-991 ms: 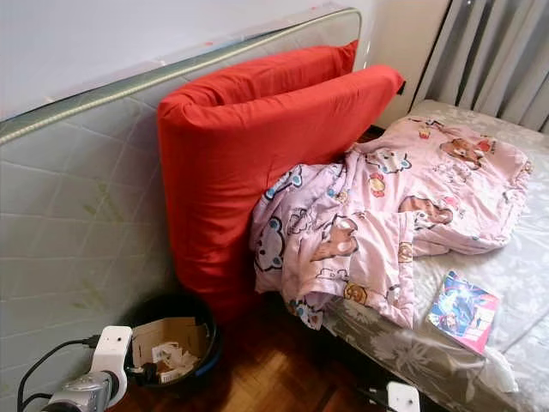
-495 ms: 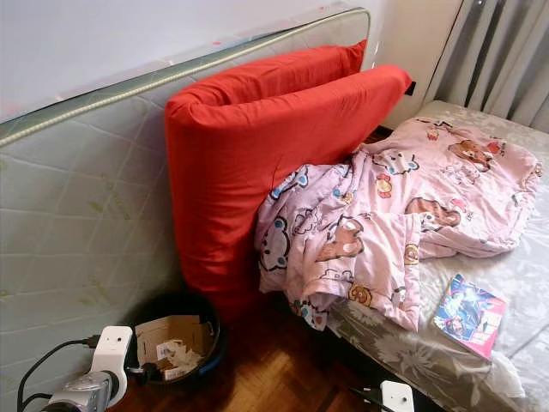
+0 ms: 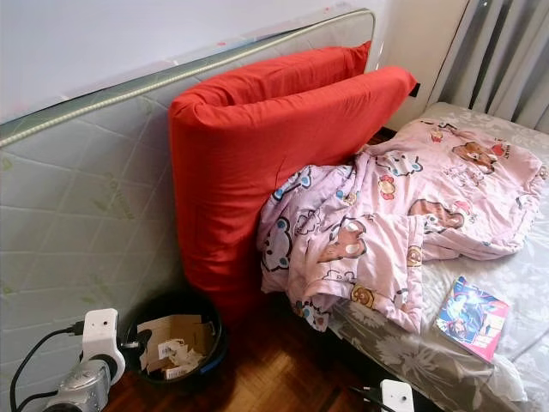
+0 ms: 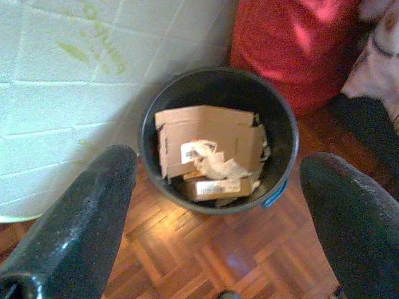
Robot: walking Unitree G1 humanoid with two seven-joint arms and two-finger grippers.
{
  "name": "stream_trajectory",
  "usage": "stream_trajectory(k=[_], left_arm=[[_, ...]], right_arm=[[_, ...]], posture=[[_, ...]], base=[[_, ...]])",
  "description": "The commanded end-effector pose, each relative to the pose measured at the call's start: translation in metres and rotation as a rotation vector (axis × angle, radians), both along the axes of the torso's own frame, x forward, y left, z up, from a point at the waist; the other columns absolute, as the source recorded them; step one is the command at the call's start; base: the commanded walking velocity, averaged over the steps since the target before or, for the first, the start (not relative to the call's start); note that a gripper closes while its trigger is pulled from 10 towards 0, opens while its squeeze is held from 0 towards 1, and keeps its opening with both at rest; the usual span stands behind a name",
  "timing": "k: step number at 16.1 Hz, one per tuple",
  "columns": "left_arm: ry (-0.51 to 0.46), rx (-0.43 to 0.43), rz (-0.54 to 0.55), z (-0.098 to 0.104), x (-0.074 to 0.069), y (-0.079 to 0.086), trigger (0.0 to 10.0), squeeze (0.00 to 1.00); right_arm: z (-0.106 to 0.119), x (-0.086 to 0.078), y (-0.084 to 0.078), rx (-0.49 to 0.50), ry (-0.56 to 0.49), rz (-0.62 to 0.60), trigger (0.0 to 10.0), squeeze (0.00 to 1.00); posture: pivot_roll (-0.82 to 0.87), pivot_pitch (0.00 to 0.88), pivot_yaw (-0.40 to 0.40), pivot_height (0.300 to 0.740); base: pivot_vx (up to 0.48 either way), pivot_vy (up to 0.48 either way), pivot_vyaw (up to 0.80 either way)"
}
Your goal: Clean up the room
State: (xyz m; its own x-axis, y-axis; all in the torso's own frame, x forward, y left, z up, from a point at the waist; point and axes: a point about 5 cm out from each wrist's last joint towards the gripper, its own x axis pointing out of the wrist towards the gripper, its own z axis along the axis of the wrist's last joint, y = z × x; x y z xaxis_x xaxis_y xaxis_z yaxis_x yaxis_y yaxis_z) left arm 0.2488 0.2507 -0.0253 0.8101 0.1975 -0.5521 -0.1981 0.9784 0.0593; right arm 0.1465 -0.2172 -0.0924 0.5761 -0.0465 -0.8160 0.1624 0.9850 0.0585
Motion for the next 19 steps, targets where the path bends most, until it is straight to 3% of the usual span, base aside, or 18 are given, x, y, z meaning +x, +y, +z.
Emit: stream_trajectory(k=[1, 7, 8, 9, 10, 11, 12, 13, 14, 16, 18, 19], left_arm=[[-0.008, 0.002, 0.0, 0.0, -0.001, 0.0, 10.0, 0.0], [-0.059, 0.049, 0.022, 0.003, 0.0, 0.002, 10.0, 0.0], [-0.189, 0.329, -0.068, 0.027, 0.019, 0.001, 10.0, 0.0], [-0.532, 0.447, -0.166, 0.076, 0.051, -0.02, 10.0, 0.0], [-0.623, 0.308, -0.147, 0.093, 0.062, -0.022, 10.0, 0.0], [-0.701, 0.341, -0.161, 0.124, 0.085, -0.025, 10.0, 0.0], [-0.72, 0.512, -0.202, 0.137, 0.091, -0.024, 10.0, 0.0], [-0.794, 0.294, -0.185, 0.144, 0.095, -0.032, 10.0, 0.0], [-0.796, 0.205, -0.164, 0.146, 0.099, -0.037, 10.0, 0.0], [-0.693, 0.219, -0.132, 0.126, 0.094, -0.037, 10.0, 0.0], [-0.376, 0.291, -0.15, 0.074, 0.07, -0.029, 10.0, 0.0], [-0.264, 0.278, -0.122, 0.053, 0.056, -0.024, 10.0, 0.0]], right_arm=[[0.002, 0.003, -0.001, -0.003, -0.013, 0.005, 10.0, 0.0], [0.003, 0.004, -0.003, -0.001, -0.029, -0.001, 10.0, 0.0], [0.003, 0.004, -0.003, -0.002, -0.029, -0.003, 10.0, 0.0], [0.003, 0.004, -0.003, -0.001, -0.03, -0.005, 10.0, 0.0], [0.003, 0.004, -0.003, 0.0, -0.029, -0.006, 10.0, 0.0], [0.003, 0.004, -0.003, 0.001, -0.029, -0.007, 10.0, 0.0], [0.003, 0.004, -0.003, 0.002, -0.029, -0.006, 10.0, 0.0], [0.003, 0.004, -0.002, 0.003, -0.031, -0.008, 10.0, 0.0], [0.003, 0.005, -0.002, 0.004, -0.032, -0.009, 10.0, 0.0], [0.003, 0.005, -0.002, 0.005, -0.034, -0.009, 10.0, 0.0], [0.003, 0.006, -0.001, 0.006, -0.034, -0.01, 10.0, 0.0], [0.003, 0.006, -0.001, 0.007, -0.035, -0.01, 10.0, 0.0]], posture=[[-0.01, 0.0, -0.011, 0.74], [0.0, 0.0, -0.001, 0.74], [0.0, 0.0, -0.002, 0.74], [0.0, 0.0, -0.003, 0.74], [0.0, 0.0, -0.003, 0.74], [0.01, 0.0, -0.004, 0.74], [0.0, 0.0, 0.0, 0.74], [0.01, 0.0, 0.005, 0.74], [0.01, 0.0, 0.01, 0.74], [0.03, 0.0, 0.012, 0.74], [0.02, 0.0, 0.013, 0.74], [0.02, 0.0, 0.009, 0.74]], base=[[0.0, 0.0, 0.0], [0.0, 0.0, 0.0], [0.0, 0.0, 0.0], [0.0, 0.0, 0.0], [0.0, 0.0, 0.0], [0.0, 0.0, 0.0], [0.0, 0.0, 0.0], [0.0, 0.0, 0.0], [0.0, 0.0, 0.0], [0.0, 0.0, 0.0], [0.0, 0.0, 0.0], [0.0, 0.0, 0.0]])
